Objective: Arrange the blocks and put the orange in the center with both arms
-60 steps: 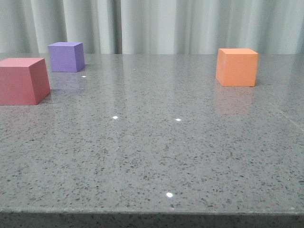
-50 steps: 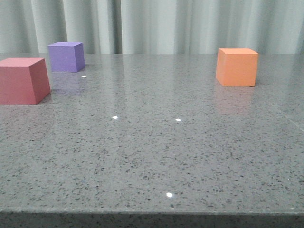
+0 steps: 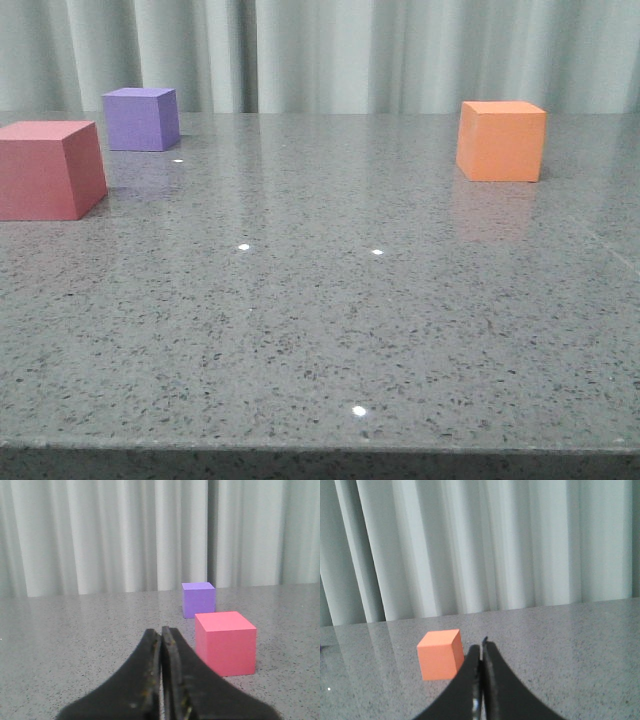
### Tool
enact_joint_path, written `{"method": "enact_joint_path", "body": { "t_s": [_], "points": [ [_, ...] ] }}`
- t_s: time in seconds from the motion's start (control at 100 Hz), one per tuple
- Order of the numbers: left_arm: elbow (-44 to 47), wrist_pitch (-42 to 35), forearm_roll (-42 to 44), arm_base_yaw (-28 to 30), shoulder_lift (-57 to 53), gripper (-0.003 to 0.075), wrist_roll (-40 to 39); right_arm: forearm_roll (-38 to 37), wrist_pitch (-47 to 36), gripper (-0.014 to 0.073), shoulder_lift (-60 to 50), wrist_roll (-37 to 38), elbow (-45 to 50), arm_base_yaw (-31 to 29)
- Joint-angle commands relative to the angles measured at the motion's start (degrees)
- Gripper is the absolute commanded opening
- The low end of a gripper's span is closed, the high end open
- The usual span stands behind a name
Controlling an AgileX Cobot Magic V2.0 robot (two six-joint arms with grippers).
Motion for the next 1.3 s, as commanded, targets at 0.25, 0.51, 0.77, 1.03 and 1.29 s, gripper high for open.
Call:
{"method": "enact_joint_path", "body": {
  "t_s": [0.25, 0.51, 0.77, 1.03, 1.29],
  "points": [
    [2.4, -4.3, -0.1, 0.2, -1.9, -0.0020, -0.1, -0.8, 21.9, -0.0068, 19.9, -0.5, -26.2, -0.3],
    [2.4, -4.3, -0.1, 0.2, -1.9, -0.0020, -0.1, -0.8, 31.2, -0.0068, 35.9, -0.5, -39.6, -0.3],
    [2.4, -4.3, -0.1, 0.2, -1.9, -0.0020, -0.1, -0.5, 29.8, -0.0043, 43.4, -0.5, -39.8, -0.3],
    [2.4, -4.3, -0.1, 0.2, -1.9, -0.0020, -0.1, 0.2, 35.6, 0.0449, 45.3, -0.5, -39.8, -0.3],
    [2.4, -4.3, -0.1, 0.2, -1.9, -0.0020, -0.1, 2.7, 36.3, 0.0646, 45.3, -0.5, -39.8, -0.3]
  ]
}}
